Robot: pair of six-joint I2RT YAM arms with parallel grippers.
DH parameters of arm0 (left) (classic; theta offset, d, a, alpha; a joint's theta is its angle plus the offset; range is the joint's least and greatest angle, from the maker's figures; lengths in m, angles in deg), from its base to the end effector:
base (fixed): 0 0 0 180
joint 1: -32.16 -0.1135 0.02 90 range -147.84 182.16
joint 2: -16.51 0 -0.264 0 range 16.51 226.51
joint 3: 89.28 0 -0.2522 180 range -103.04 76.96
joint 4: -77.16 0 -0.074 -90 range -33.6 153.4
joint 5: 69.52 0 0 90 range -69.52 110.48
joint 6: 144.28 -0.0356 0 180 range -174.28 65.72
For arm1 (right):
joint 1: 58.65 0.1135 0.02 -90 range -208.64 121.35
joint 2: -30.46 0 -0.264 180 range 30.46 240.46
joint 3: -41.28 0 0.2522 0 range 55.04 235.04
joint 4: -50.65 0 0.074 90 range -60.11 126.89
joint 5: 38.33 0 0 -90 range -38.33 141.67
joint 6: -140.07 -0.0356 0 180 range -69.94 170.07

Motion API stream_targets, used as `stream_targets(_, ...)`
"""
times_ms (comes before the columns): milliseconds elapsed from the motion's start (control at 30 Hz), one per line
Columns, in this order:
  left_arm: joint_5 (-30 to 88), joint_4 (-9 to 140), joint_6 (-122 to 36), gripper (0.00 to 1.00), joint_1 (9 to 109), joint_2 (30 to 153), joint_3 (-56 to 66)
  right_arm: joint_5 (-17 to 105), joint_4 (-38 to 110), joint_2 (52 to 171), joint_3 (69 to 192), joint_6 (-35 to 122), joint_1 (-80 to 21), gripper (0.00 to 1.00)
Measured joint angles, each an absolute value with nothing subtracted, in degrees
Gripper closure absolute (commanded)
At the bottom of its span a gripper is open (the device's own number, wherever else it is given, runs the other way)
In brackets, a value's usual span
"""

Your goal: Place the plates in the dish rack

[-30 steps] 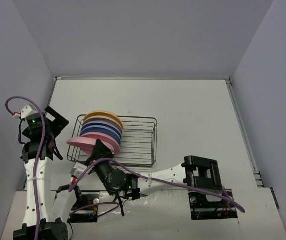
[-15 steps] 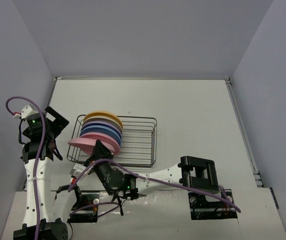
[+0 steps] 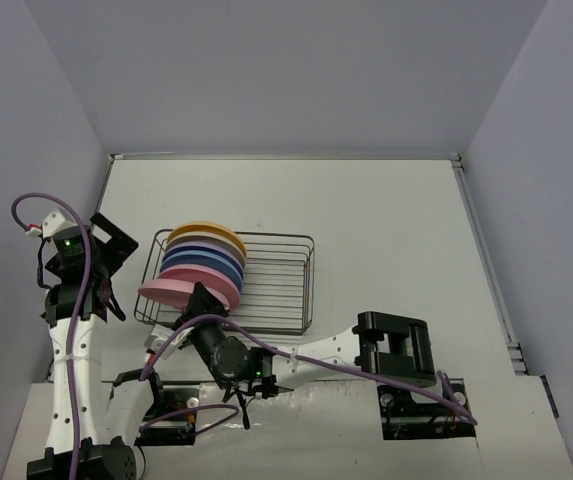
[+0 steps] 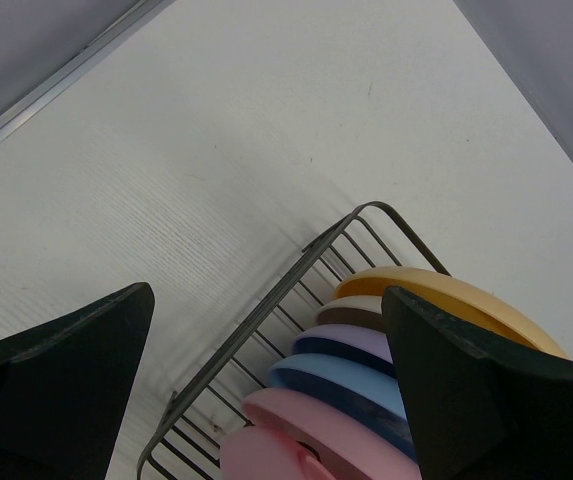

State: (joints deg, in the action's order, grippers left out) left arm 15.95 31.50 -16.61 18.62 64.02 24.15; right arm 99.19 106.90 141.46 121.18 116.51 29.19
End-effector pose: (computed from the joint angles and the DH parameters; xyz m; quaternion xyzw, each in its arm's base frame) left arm 0.1723 0.0444 0.3415 -0.3861 0.7577 -0.0769 0.5205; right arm 0.0420 0.4180 0.2714 -0.4027 0.4408 -0.0688 0.7992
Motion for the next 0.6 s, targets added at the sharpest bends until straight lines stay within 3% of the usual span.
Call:
stream_targets(133, 16.0, 31.5, -16.6, 0.03, 18.6, 64.0, 24.1, 98.9, 106.2, 141.5, 120.7, 114.7, 28.9, 1.0)
stream_targets(300, 15.9, 31.5, -16.6, 0.03, 18.6, 64.0, 24.1, 98.8, 105.1, 141.5, 120.3, 112.0, 28.4, 0.92)
stream_targets(467, 16.0, 31.5, -16.6, 0.03, 18.6, 64.0, 24.1, 99.0, 104.1, 141.5, 120.0, 109.5, 27.8, 0.74)
stream_targets(600, 16.0, 31.5, -16.6, 0.03, 18.6, 64.0, 24.1, 99.7, 102.8, 141.5, 119.7, 107.4, 27.2, 0.66)
